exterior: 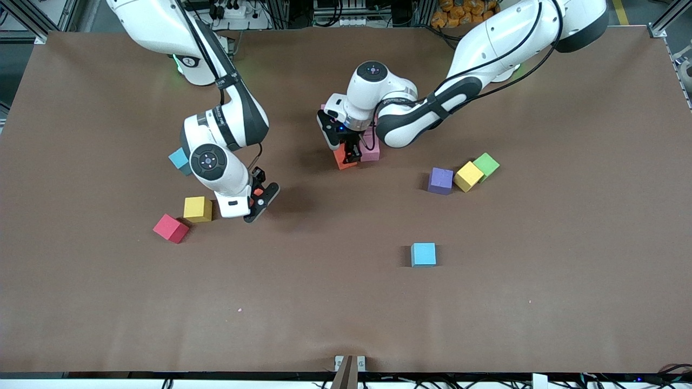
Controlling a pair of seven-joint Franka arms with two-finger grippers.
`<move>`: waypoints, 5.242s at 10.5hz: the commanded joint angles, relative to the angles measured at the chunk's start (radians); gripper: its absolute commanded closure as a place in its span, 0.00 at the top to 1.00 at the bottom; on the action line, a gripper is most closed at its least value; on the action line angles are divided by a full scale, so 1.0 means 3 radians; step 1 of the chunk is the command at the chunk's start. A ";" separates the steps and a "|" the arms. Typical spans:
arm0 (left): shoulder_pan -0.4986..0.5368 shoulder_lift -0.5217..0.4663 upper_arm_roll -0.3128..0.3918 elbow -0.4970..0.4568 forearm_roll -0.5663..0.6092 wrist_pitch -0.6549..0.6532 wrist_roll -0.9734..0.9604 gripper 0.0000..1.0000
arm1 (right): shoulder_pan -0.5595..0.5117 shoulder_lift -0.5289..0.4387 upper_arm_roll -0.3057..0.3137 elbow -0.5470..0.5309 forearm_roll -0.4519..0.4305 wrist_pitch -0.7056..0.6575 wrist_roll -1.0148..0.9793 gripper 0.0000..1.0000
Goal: Form number 2 with 11 blocks
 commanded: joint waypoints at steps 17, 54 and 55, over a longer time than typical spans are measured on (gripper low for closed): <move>0.0080 -0.0009 -0.0007 -0.0143 0.0039 0.0086 0.0687 0.06 | -0.0050 -0.0048 0.0004 -0.0040 -0.0048 -0.0132 0.0085 0.14; 0.0407 -0.0055 -0.0364 -0.0337 -0.0518 0.0035 0.0845 1.00 | -0.0097 -0.0038 0.0009 -0.0034 -0.0048 -0.0204 0.0177 0.16; 0.0468 -0.0055 -0.0426 -0.0342 -0.0519 0.0009 0.0850 1.00 | -0.0097 -0.0038 0.0004 -0.0039 -0.0048 -0.0204 0.0172 0.16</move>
